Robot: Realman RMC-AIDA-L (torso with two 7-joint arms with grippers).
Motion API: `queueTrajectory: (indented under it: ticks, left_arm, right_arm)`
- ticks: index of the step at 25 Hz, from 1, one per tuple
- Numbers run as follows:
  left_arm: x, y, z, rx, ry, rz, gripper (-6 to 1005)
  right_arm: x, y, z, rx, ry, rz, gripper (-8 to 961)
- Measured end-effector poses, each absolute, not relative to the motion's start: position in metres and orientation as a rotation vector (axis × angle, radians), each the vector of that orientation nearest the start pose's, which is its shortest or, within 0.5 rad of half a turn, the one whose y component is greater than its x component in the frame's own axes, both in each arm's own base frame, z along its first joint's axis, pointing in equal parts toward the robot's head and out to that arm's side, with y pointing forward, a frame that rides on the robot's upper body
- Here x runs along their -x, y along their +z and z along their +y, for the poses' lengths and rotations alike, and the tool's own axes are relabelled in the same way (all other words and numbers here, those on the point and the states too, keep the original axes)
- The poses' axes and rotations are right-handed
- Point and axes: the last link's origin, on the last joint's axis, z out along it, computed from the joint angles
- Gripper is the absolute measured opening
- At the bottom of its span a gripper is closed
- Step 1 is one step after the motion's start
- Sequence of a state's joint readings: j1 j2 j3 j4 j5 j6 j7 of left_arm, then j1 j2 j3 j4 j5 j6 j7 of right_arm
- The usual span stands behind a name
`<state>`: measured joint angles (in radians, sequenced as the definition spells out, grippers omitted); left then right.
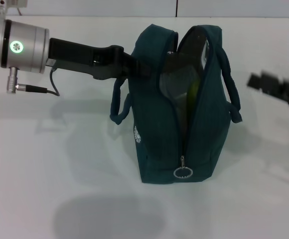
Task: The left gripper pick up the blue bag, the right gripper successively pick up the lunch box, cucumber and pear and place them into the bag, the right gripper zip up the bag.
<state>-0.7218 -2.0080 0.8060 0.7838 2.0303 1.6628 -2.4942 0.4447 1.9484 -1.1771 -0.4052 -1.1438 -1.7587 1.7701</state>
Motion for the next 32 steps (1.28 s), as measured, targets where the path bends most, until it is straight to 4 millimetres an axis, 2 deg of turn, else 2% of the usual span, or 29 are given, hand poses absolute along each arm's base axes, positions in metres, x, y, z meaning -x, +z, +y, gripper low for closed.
queueTrajectory:
  ticks: [7,8,9,11,13,19,25,32]
  left_arm:
    - [0.187,0.028,0.375,2.595,-0.627,-1.758,40]
    - [0.187,0.028,0.375,2.594,-0.63,-1.758,40]
    - [0.187,0.027,0.375,2.592,-0.632,-1.759,40]
    - [0.187,0.026,0.375,2.592,-0.636,-1.762,40]
    - [0.186,0.025,0.375,2.593,-0.637,-1.764,40]
    - [0.186,0.023,0.374,2.597,-0.639,-1.763,40]
    - [0.187,0.023,0.374,2.596,-0.644,-1.76,40]
    - [0.187,0.023,0.374,2.595,-0.648,-1.761,40]
  right_arm:
    - [-0.269,0.011,0.25,2.694,1.381,0.918,784]
    - [-0.269,0.011,0.25,2.694,1.381,0.918,805]
    - [-0.275,0.002,0.238,2.722,1.33,0.783,826]
    - [-0.277,-0.005,0.232,2.745,1.293,0.717,867]
    - [-0.278,-0.015,0.229,2.774,1.243,0.659,869]
    - [-0.277,-0.04,0.24,2.84,1.069,0.631,874]
    - [-0.268,-0.057,0.254,2.913,0.956,0.585,873]
    - [-0.257,-0.067,0.262,2.931,0.946,0.558,872]
